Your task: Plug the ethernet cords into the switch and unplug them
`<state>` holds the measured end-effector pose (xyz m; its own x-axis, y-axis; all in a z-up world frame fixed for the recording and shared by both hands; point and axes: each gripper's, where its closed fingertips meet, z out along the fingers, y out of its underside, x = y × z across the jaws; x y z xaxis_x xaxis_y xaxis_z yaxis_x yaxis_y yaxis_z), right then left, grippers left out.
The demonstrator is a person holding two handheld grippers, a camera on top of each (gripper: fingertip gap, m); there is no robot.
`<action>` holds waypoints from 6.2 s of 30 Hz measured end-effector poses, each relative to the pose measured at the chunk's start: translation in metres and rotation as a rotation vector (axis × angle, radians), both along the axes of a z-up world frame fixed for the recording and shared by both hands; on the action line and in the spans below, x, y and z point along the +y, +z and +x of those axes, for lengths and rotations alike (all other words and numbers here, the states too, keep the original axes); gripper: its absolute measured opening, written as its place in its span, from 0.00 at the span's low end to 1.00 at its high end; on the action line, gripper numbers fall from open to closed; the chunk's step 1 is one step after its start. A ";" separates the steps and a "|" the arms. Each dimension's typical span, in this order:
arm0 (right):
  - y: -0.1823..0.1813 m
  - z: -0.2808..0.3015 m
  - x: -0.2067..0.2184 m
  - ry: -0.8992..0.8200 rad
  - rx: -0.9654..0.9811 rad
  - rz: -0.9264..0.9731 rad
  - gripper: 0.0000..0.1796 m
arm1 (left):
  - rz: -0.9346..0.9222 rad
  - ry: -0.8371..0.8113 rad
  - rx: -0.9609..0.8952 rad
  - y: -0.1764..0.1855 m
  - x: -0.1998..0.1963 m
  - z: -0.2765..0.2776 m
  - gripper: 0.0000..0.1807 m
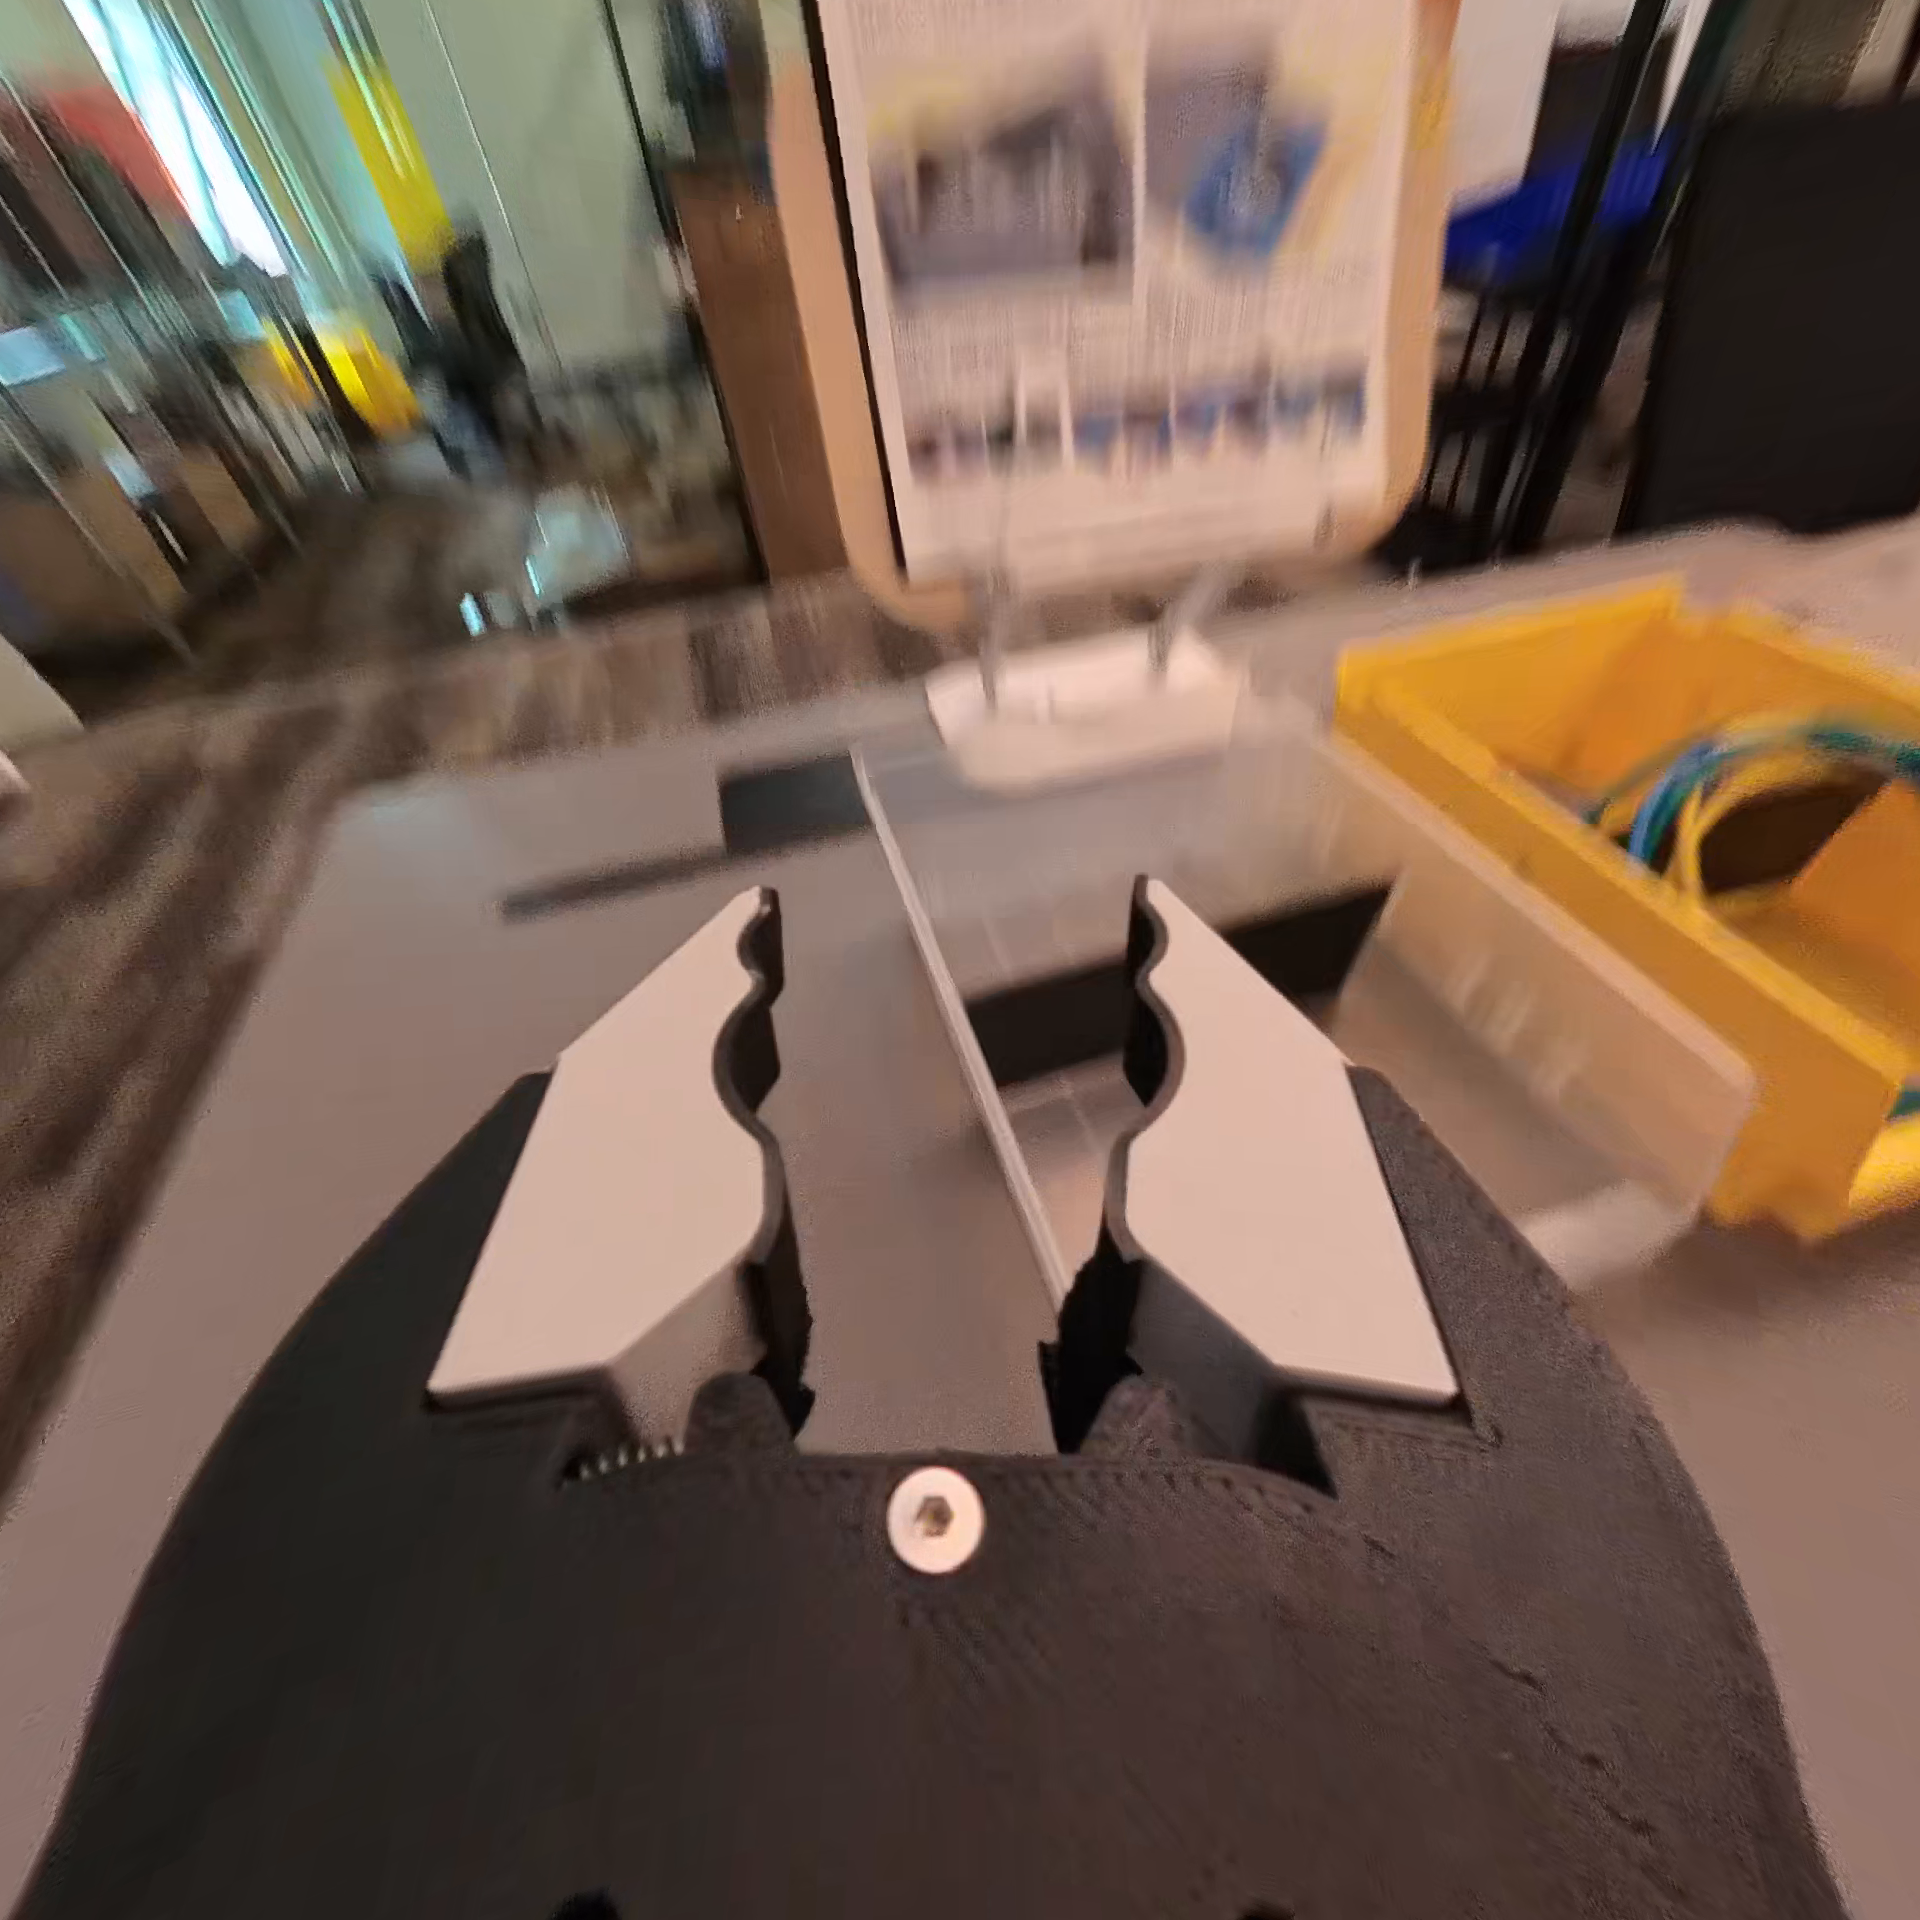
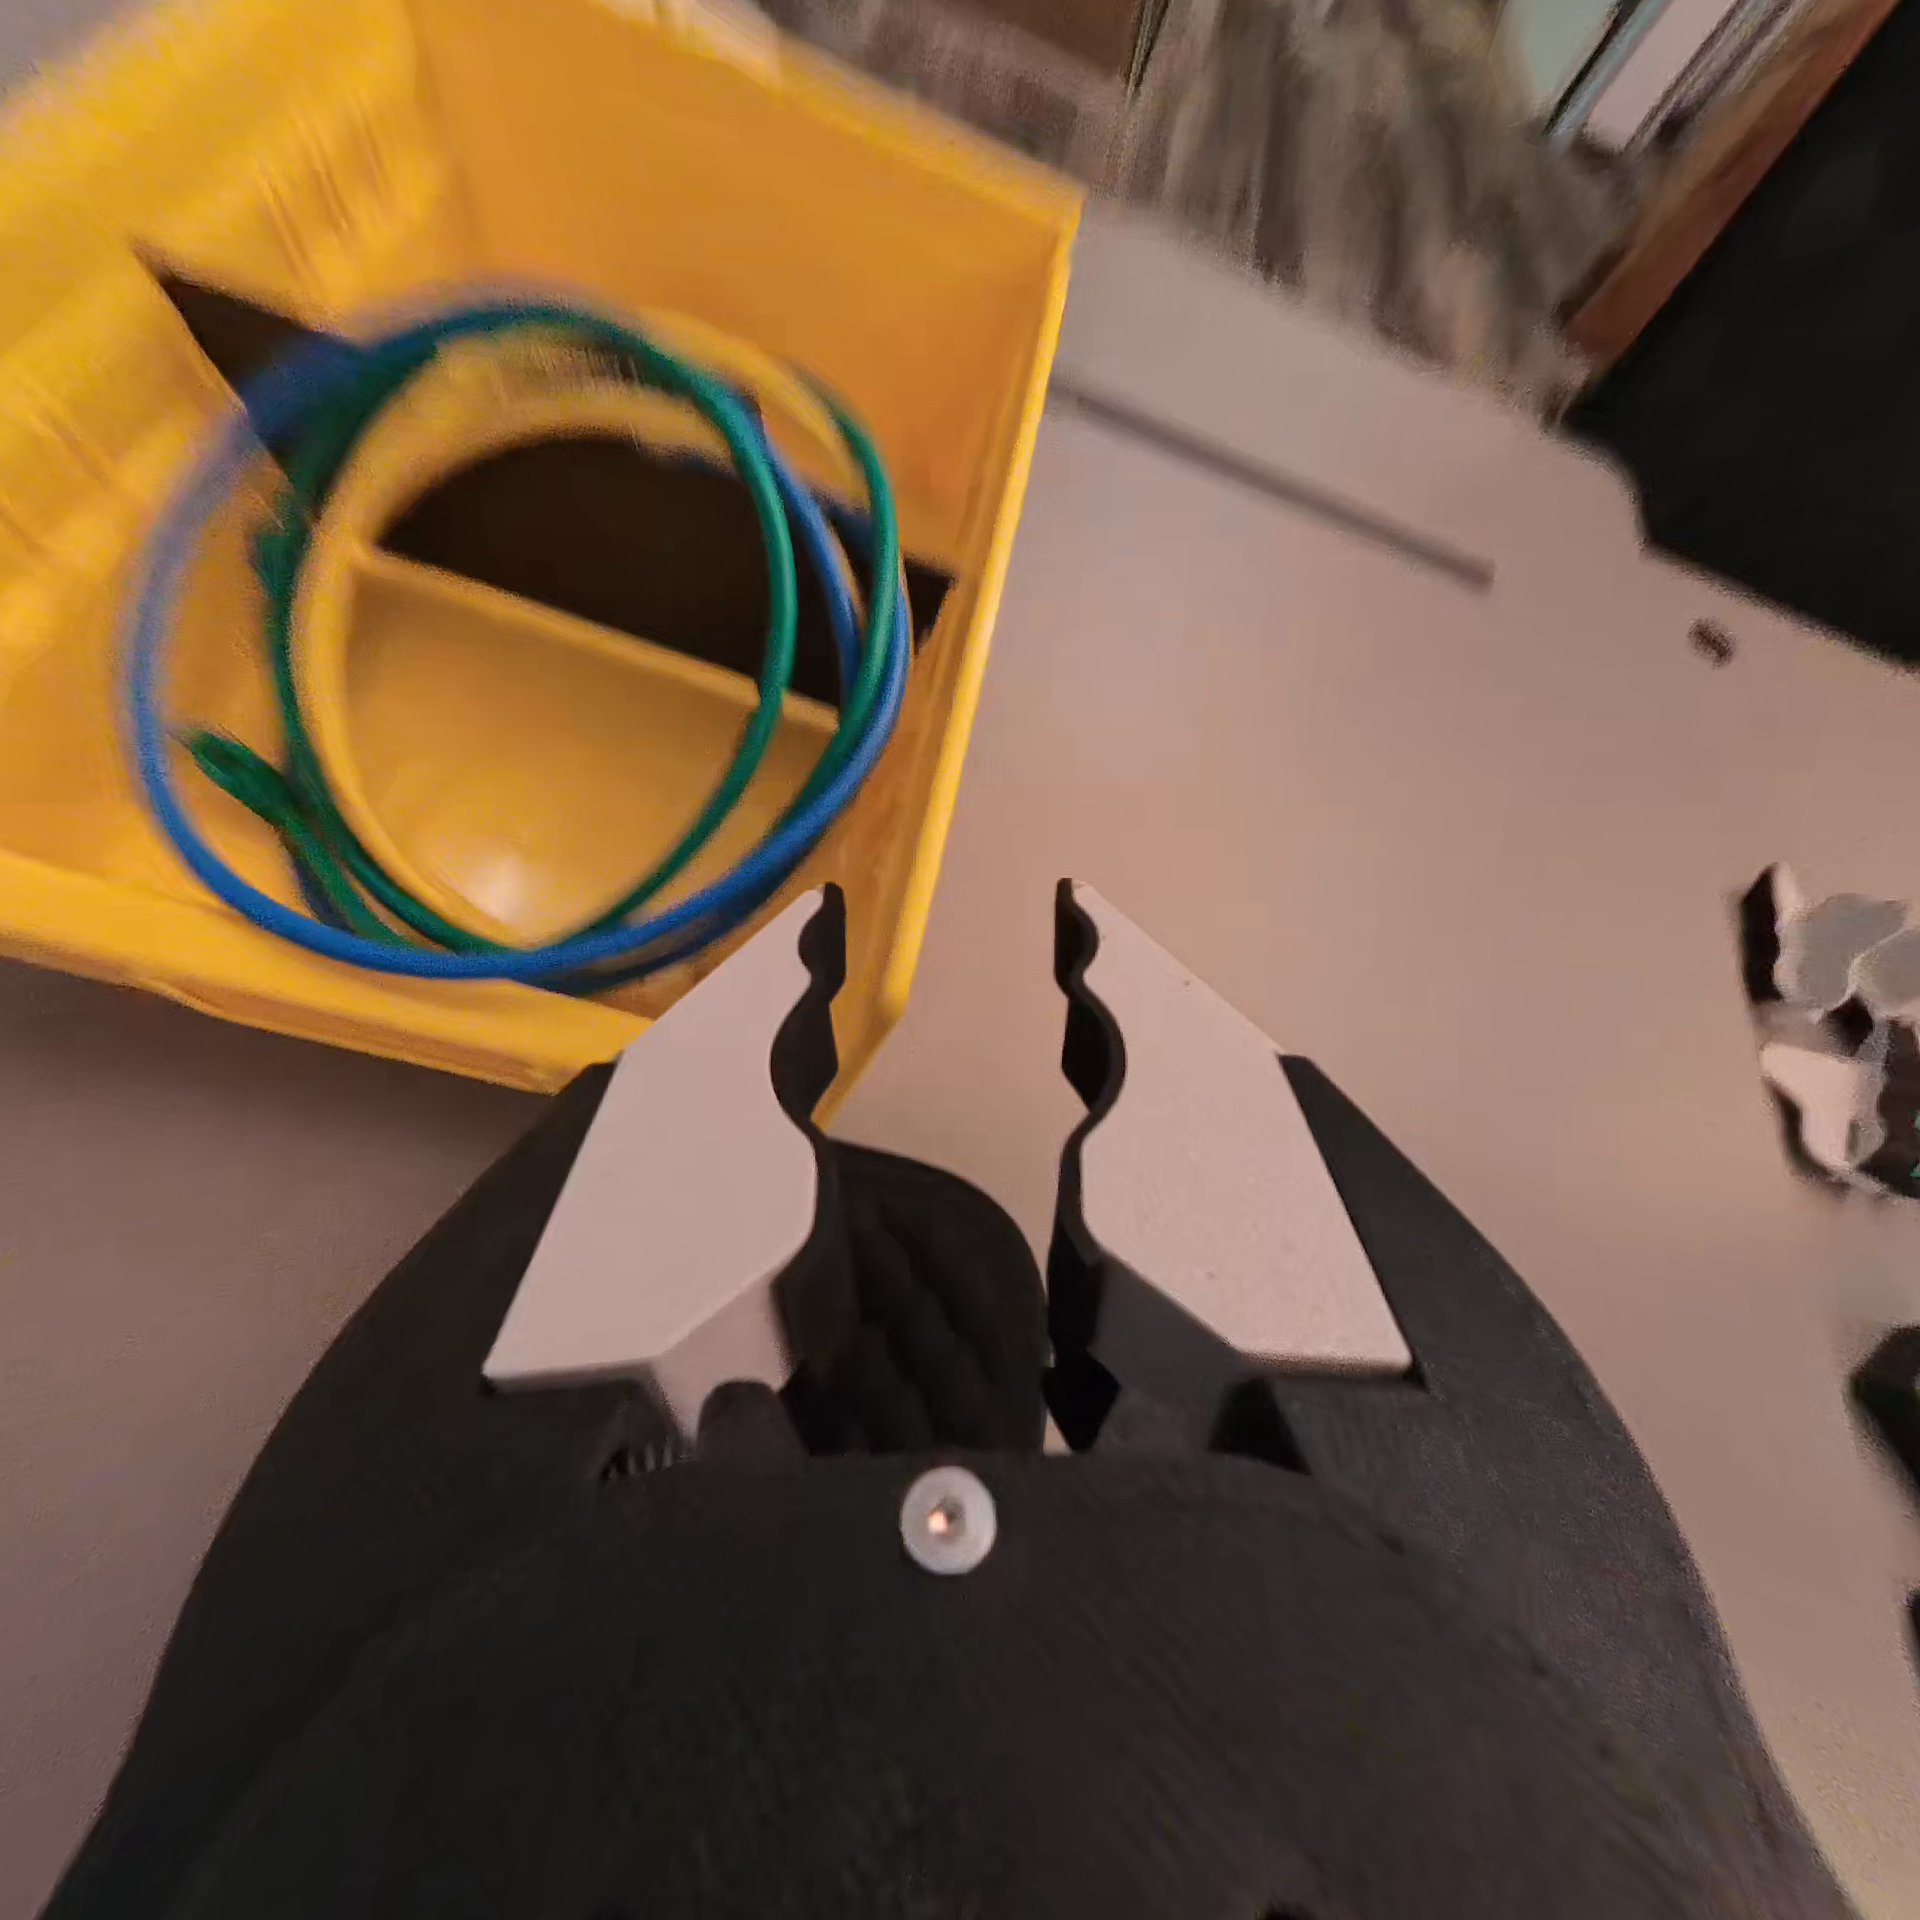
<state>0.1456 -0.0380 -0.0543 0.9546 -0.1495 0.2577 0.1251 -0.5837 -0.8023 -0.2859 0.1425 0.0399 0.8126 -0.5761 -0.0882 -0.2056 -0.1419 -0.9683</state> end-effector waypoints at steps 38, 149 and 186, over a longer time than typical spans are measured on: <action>-0.078 -0.240 0.188 0.001 0.386 -0.731 0.18 | 0.545 -0.065 -0.027 0.172 0.031 0.036 0.35; -0.082 0.172 0.029 -0.286 0.564 -0.648 0.02 | -1.065 0.186 -0.094 -0.123 0.148 -0.149 0.06; 0.265 -0.046 0.103 0.513 -0.008 0.722 0.35 | -0.489 -0.501 0.681 -0.106 0.111 -0.027 0.19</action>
